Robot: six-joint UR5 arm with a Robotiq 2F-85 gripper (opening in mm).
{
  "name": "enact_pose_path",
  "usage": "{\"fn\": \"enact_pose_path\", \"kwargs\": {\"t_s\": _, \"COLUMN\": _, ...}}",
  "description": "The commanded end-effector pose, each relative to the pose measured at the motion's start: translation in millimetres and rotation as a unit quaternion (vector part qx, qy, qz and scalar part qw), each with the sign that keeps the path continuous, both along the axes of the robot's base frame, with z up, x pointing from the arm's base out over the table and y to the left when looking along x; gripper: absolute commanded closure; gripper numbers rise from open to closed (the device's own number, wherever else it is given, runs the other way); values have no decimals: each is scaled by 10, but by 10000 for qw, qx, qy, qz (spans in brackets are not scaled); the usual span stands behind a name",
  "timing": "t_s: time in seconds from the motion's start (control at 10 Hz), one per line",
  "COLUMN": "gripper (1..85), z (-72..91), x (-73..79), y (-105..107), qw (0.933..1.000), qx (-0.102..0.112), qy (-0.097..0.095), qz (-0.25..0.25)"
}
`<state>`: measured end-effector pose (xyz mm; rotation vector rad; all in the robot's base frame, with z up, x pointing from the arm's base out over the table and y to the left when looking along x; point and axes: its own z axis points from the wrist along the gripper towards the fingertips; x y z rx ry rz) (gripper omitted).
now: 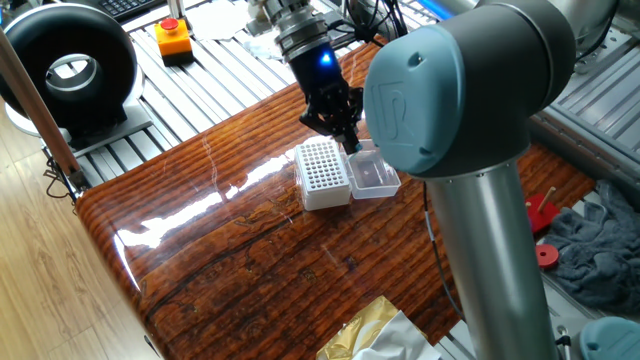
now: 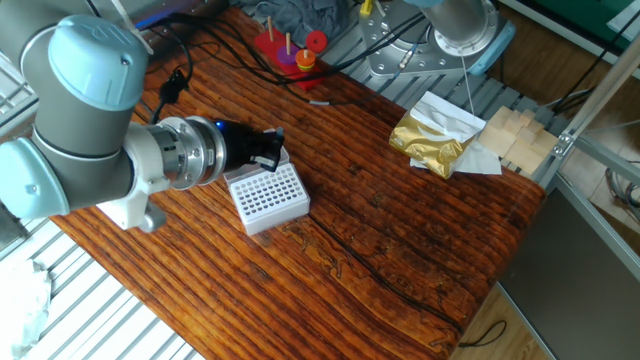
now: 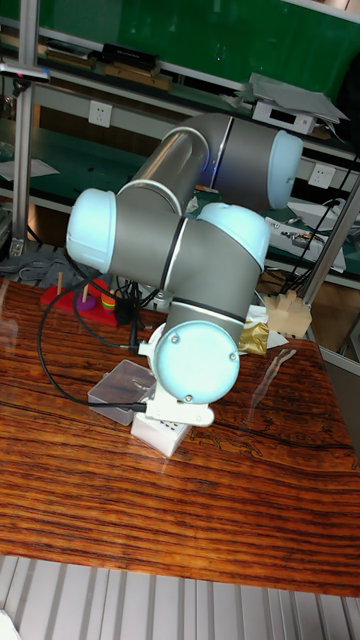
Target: Insert a medium pipette tip into the holder for medium pipette tips
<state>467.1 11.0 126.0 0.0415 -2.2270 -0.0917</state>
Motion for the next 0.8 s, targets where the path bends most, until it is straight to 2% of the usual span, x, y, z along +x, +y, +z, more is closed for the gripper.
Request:
{"fn": "enact_pose_path", "kwargs": {"t_s": 0.0, "gripper": 847, "z": -17, "x": 21, "y": -1, "qw": 10000, "qx": 33, "qy": -31, "qz": 17}}
{"fn": "enact_pose_path", "kwargs": {"t_s": 0.2, "gripper": 847, "z": 1, "x": 6, "y": -14, "qw": 10000, "qx": -23, "qy": 16, "qz": 6}}
{"fn": "enact_pose_path", "kwargs": {"t_s": 0.4, "gripper": 847, "z": -15, "x": 21, "y": 24, "qw": 10000, "qx": 1, "qy": -25, "qz": -68}}
{"fn": "enact_pose_path", "kwargs": {"t_s": 0.7, "gripper": 847, "z": -103, "x": 97, "y": 70, "qw": 9996, "qx": 100, "qy": -251, "qz": -106}}
